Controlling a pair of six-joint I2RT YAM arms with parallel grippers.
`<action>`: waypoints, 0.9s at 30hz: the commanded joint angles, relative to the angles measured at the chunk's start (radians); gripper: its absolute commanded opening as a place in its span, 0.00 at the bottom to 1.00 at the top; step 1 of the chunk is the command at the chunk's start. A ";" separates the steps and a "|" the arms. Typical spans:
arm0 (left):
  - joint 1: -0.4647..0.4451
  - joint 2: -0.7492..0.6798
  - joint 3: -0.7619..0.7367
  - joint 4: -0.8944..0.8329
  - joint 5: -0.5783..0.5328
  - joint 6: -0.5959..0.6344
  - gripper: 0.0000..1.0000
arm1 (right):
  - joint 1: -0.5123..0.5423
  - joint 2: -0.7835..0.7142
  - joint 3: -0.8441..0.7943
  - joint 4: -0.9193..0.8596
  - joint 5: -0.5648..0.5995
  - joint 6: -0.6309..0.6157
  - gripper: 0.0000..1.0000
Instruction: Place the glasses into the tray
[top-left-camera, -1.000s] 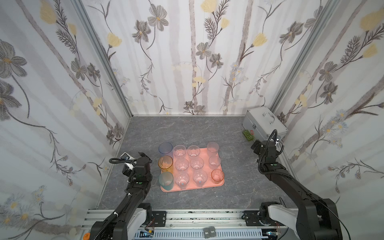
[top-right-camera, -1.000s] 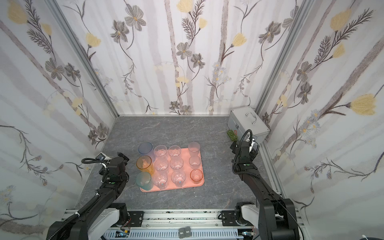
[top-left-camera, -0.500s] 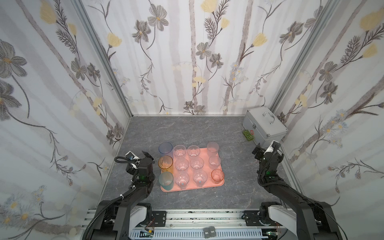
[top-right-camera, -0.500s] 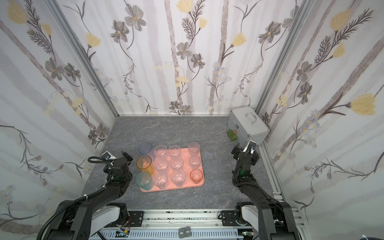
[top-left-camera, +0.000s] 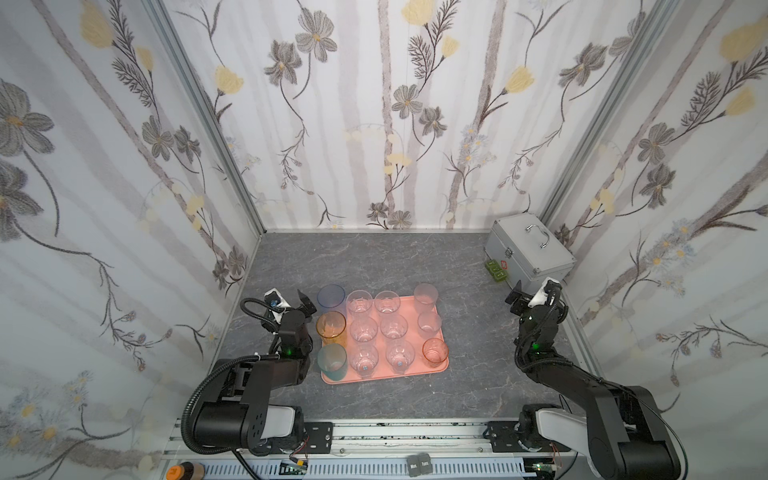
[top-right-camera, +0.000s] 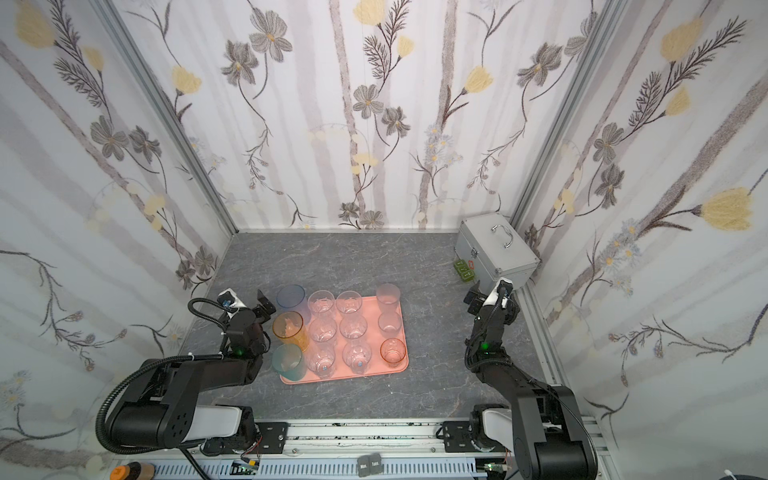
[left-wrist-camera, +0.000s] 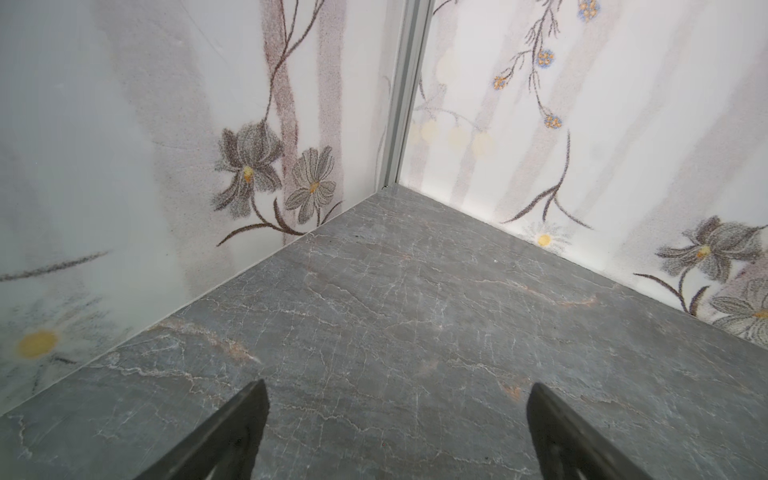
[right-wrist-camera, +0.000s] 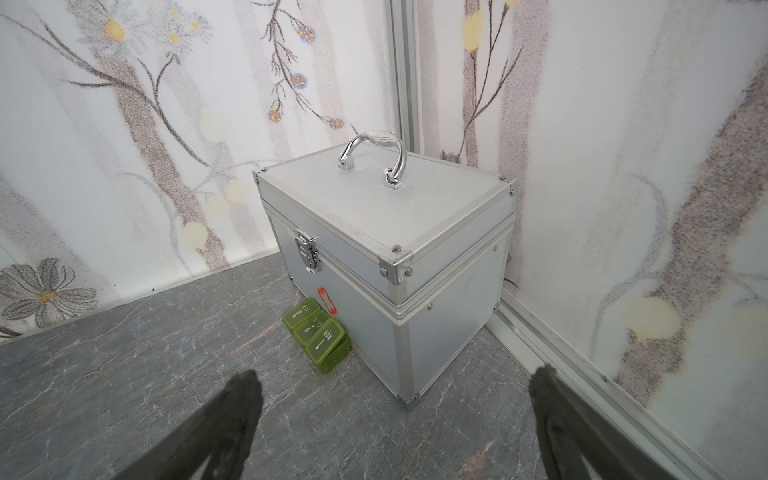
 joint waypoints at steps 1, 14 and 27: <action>0.016 0.030 -0.006 0.145 0.010 0.044 1.00 | -0.004 0.009 -0.001 0.101 -0.048 -0.034 1.00; 0.040 0.087 -0.007 0.208 0.052 0.025 1.00 | -0.014 0.114 -0.025 0.264 -0.163 -0.072 1.00; 0.040 0.104 0.006 0.206 0.090 0.046 1.00 | -0.019 0.161 -0.101 0.448 -0.186 -0.082 1.00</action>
